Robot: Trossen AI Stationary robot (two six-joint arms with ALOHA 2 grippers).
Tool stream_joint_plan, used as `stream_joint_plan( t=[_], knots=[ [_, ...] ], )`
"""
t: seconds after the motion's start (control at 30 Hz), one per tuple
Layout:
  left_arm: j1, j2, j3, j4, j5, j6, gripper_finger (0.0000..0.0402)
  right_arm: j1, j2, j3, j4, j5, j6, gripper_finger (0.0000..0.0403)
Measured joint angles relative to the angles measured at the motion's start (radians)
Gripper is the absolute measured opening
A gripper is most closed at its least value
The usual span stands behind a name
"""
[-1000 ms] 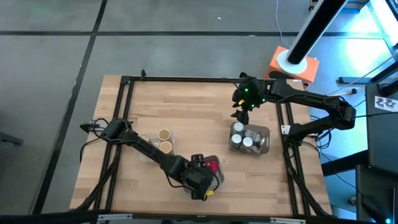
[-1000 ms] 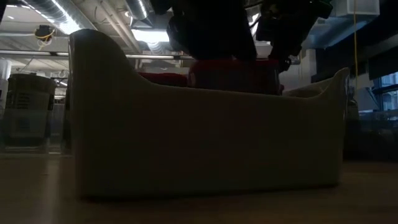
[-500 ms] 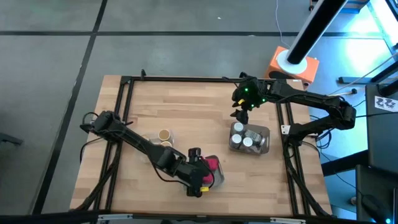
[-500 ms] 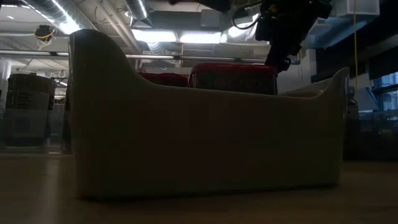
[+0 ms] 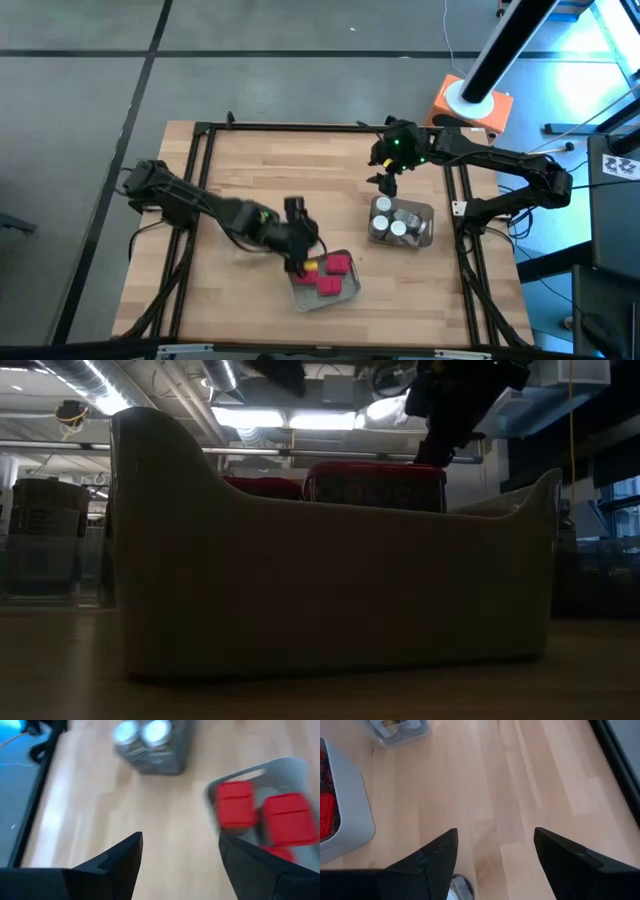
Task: Sort spices by type
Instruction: Return to Home Position
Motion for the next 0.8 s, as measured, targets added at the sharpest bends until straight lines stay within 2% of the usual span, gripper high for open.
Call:
stream_joint_plan(
  t=[0.13, 0.3, 0.4, 0.53, 0.7, 0.8],
  knots=[
    [0.077, -0.140, -0.156, 0.090, 0.022, 0.031, 0.0250, -0.002, 0.000, 0.000, 0.032, 0.001, -0.043, 0.0262],
    [0.199, -0.328, -0.375, 0.283, 0.148, 0.078, 0.0250, -0.036, 0.000, 0.000, 0.044, -0.008, -0.081, 0.0262],
    [0.258, -0.426, -0.491, 0.361, 0.166, 0.096, 0.0250, -0.072, -0.003, 0.000, 0.034, -0.063, -0.086, 0.0256],
    [0.313, -0.537, -0.618, 0.445, 0.169, 0.128, 0.0250, -0.116, -0.015, 0.000, 0.016, -0.121, -0.082, 0.0224],
    [0.366, -0.656, -0.750, 0.513, 0.169, 0.163, 0.0250, -0.140, -0.055, 0.000, -0.012, -0.123, -0.056, 0.0170],
    [0.400, -0.720, -0.832, 0.556, 0.198, 0.180, 0.0249, -0.137, -0.091, 0.000, -0.022, -0.087, -0.002, 0.0138]
  ],
)
